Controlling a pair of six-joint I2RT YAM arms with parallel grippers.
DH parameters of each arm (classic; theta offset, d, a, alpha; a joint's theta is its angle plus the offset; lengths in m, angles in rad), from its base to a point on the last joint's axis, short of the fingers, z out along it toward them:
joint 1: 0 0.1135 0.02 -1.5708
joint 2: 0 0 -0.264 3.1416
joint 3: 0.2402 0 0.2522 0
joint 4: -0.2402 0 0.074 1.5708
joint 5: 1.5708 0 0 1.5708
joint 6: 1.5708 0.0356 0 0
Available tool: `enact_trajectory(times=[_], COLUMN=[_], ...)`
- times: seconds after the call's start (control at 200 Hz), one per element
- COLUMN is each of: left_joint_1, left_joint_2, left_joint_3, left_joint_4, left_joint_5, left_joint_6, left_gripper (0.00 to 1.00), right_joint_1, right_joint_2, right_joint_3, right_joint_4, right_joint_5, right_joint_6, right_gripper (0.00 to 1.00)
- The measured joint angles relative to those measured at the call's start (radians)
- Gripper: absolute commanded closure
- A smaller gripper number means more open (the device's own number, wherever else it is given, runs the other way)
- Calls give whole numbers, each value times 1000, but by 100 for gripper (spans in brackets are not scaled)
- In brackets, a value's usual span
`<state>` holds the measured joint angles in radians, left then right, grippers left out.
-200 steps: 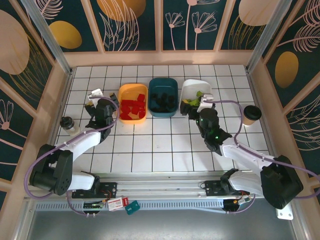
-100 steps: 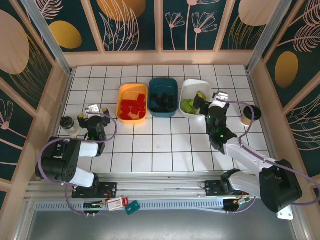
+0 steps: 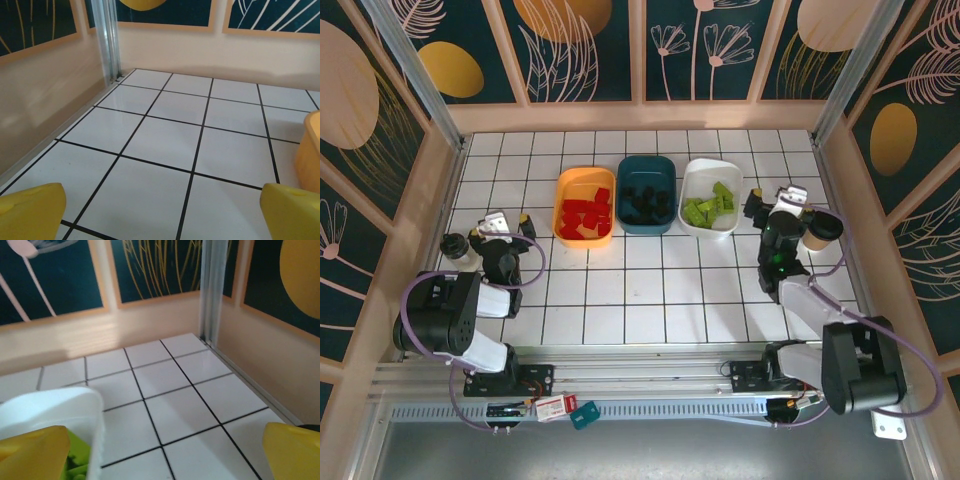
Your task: Sort the legos into containers by color
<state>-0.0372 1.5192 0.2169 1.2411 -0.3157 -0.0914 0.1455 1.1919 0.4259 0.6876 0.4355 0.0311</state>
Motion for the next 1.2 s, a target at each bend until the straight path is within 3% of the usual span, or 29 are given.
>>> enact_trajectory(times=[0.29,0.541,0.836,1.201], left_joint_1=[0,0,0,0], left_joint_2=[0,0,0,0], left_joint_3=[0,0,0,0], left_joint_4=[13,13,16,16], left_joint_5=[-8,-10,-10,-10], left_joint_6=[-10,-11,-11,-11], left_gripper=[1,1,1,1], right_joint_1=[-169,-177,-157,-157], right_joint_2=[323,376,376,376], right_joint_3=[-177,-216,-237,-237], right_joint_4=[344,559,656,668], right_joint_5=[-240,-397,-305,-286], right_joint_6=[10,4,8,8], right_gripper=[1,1,1,1])
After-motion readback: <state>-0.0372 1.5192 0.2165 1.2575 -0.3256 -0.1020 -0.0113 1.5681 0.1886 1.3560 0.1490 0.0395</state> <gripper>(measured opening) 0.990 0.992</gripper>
